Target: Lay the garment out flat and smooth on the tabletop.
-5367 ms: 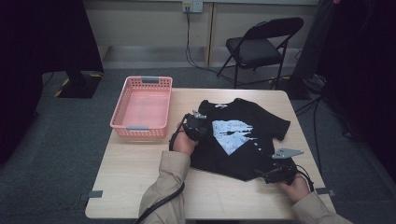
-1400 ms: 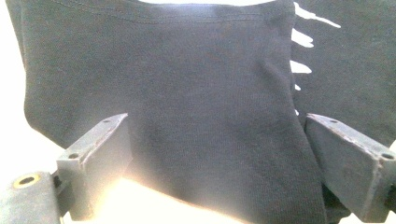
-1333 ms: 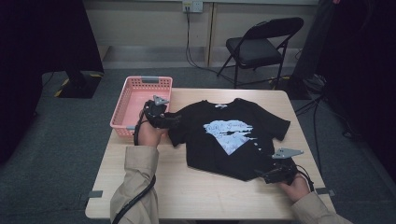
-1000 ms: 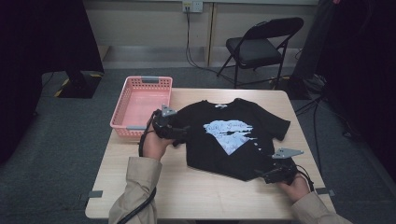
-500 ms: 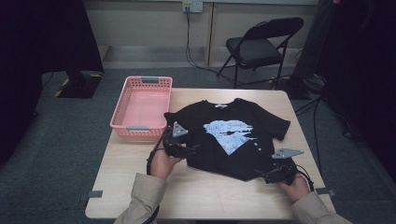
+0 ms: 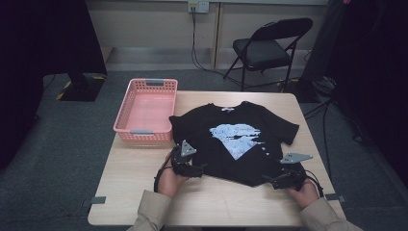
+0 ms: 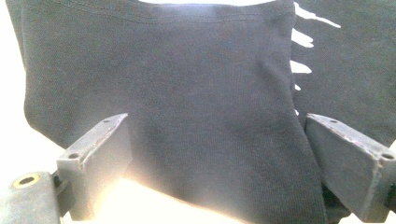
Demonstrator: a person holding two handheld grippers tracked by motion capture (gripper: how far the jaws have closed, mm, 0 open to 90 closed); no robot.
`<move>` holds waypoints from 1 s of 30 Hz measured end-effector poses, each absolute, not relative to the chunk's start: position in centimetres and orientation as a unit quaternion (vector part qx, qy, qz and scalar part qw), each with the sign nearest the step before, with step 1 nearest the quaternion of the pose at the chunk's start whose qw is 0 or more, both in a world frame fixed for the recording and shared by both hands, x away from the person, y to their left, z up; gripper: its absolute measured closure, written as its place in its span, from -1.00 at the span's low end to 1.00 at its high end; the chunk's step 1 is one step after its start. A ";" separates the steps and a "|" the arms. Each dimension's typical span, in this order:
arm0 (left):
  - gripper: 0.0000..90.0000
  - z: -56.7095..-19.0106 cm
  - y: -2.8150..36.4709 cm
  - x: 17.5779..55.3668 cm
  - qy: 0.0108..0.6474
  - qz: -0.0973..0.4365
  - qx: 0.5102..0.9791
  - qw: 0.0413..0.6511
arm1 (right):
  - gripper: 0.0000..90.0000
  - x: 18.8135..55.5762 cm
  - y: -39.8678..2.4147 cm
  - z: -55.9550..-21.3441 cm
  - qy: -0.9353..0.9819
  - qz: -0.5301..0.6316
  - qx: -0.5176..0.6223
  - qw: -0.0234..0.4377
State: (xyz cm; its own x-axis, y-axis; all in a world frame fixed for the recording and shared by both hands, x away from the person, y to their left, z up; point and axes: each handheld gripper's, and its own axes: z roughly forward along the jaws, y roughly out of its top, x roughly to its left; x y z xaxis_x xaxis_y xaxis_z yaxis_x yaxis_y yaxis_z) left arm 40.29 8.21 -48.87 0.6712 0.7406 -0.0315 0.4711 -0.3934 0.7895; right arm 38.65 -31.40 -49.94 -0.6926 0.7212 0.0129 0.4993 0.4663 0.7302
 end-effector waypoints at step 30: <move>-0.72 -51.1 8.7 38.7 0.366 0.177 0.811 0.421 | -0.81 38.7 -31.4 -49.9 0.843 0.368 0.362 0.151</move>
State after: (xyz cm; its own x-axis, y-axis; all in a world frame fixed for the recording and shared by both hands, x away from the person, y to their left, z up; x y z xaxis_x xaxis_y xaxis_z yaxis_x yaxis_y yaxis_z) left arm 38.75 8.69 -51.12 0.6694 0.7426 -0.0218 0.4445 -0.3769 0.8126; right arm 38.65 -31.40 -49.94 -0.6924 0.7214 0.0128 0.4995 0.4665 0.7300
